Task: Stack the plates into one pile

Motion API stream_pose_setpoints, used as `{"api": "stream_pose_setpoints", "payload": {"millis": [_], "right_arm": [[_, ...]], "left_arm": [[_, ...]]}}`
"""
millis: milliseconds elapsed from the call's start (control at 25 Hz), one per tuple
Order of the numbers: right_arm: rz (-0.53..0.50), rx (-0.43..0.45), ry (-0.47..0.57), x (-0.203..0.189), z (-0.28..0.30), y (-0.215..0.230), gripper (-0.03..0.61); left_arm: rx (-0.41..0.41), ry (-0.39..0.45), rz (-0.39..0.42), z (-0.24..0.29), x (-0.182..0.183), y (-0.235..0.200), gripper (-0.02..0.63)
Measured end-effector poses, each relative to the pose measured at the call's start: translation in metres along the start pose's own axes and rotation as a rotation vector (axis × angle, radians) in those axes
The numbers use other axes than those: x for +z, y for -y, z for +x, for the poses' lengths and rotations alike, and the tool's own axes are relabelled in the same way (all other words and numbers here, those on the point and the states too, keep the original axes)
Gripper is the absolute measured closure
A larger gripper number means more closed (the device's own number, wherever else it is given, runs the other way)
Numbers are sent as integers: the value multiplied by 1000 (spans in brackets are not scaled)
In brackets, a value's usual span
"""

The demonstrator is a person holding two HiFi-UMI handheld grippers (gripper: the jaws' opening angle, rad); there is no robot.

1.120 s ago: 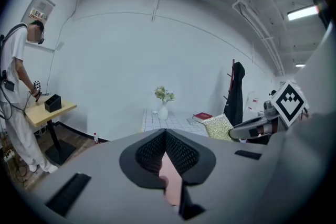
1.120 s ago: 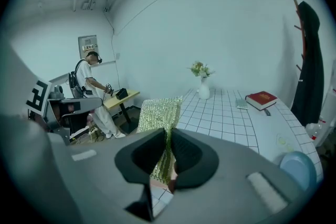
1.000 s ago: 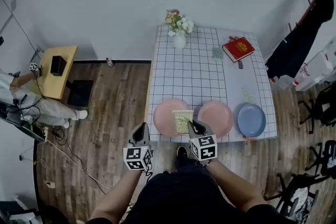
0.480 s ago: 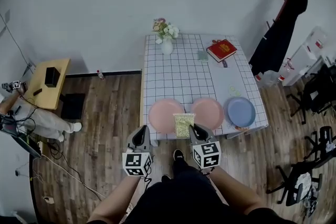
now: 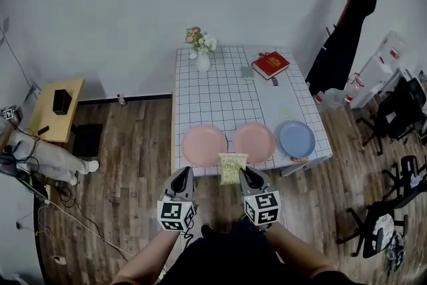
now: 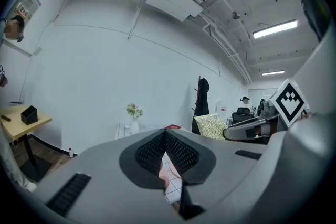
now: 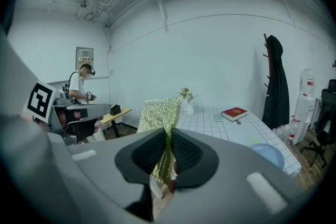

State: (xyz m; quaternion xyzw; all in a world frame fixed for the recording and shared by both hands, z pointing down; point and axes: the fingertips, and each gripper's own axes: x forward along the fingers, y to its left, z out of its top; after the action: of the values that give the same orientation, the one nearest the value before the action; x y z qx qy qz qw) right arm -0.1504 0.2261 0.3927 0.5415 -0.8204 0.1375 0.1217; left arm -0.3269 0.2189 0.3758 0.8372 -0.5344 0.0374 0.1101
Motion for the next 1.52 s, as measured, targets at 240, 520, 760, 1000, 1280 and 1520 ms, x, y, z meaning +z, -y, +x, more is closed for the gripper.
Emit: {"api": "stream_pose_setpoints", "payload": {"millis": [240, 520, 760, 1000, 1280, 1520], "right_arm": [[4, -24, 11, -1, -26, 34, 528], [35, -85, 26, -10, -67, 100, 526], [60, -116, 42, -13, -87, 144, 528], [76, -102, 53, -14, -92, 174, 526], [66, -40, 69, -7, -86, 197, 526], [60, 10, 62, -9, -75, 211, 526]], "left_arm": [[-33, -4, -5, 21, 3, 43, 618], [-84, -15, -13, 54, 0, 112, 618], [-91, -22, -11, 77, 1, 147, 618], [-66, -18, -8, 93, 4, 171, 618], [7, -13, -29, 102, 3, 184, 618], [78, -22, -74, 100, -6, 185, 618]]}}
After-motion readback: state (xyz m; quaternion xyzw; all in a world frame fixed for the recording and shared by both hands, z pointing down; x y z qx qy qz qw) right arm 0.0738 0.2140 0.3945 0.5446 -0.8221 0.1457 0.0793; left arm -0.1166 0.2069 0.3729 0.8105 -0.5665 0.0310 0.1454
